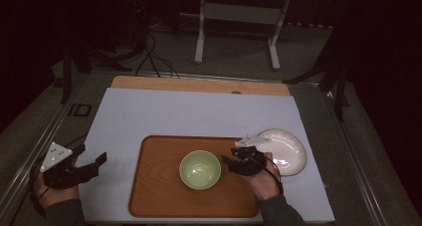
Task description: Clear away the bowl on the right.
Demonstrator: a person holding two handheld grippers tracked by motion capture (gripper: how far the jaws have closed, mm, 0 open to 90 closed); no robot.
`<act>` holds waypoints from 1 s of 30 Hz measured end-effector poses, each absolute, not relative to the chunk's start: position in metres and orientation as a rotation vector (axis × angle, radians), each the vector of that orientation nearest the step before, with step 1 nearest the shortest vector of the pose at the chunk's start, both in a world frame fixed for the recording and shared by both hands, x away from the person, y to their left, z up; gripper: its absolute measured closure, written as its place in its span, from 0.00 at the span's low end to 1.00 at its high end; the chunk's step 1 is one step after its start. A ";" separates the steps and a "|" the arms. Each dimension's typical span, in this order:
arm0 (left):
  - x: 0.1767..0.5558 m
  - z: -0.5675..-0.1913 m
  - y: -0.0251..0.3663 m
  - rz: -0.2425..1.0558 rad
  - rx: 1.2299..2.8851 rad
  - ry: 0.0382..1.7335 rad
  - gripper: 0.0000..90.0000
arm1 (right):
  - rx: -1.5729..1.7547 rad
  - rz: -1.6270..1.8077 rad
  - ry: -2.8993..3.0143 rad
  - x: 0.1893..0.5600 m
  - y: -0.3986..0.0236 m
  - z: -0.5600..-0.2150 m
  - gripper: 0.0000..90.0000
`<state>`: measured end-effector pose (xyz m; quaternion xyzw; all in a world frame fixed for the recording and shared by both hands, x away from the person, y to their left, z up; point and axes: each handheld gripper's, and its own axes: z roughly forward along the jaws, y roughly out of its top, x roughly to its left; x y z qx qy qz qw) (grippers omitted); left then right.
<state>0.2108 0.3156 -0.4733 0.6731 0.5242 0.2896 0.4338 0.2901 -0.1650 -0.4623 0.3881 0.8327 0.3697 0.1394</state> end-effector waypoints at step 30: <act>0.212 -0.473 0.314 0.714 1.679 1.308 0.23 | 1.310 1.118 2.008 0.259 -0.299 -0.475 0.32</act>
